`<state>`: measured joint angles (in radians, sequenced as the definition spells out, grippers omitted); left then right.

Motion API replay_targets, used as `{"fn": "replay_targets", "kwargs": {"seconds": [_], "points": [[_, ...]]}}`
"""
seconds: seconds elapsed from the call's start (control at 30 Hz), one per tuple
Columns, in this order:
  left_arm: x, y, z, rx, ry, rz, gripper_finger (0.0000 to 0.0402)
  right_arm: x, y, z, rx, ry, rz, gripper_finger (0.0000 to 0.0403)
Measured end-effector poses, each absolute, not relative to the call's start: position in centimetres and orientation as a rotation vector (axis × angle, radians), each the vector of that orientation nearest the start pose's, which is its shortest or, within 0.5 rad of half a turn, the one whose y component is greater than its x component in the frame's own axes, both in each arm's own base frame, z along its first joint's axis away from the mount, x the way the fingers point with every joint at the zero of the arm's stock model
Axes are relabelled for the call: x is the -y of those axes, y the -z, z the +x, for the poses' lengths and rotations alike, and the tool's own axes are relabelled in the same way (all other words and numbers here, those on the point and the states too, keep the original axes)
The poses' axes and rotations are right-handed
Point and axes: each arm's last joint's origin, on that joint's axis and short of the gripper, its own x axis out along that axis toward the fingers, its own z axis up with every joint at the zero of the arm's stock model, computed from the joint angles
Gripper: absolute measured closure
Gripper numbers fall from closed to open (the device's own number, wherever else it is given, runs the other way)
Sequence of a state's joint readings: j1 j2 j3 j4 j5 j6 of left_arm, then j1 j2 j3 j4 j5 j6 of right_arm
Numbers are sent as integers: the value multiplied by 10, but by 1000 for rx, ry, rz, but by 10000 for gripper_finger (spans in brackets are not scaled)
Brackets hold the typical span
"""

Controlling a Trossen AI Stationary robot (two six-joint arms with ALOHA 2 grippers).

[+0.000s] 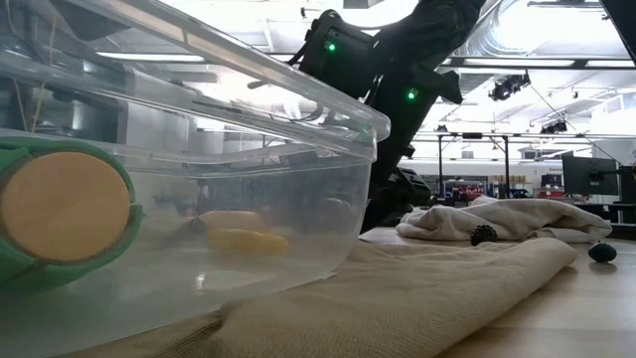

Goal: Pick and placing Produce into tupperware
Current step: Put the kiwi into the container

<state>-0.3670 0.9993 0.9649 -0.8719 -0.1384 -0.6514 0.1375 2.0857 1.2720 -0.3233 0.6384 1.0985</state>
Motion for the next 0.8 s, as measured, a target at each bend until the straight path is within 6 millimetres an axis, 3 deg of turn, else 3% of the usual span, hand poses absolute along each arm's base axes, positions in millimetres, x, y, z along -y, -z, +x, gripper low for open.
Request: {"fn": "replay_targets", "kwargs": {"seconds": [0.8], "points": [[62, -301, 173, -905, -80, -380, 268, -38, -114, 399, -681, 935, 545, 39]]}}
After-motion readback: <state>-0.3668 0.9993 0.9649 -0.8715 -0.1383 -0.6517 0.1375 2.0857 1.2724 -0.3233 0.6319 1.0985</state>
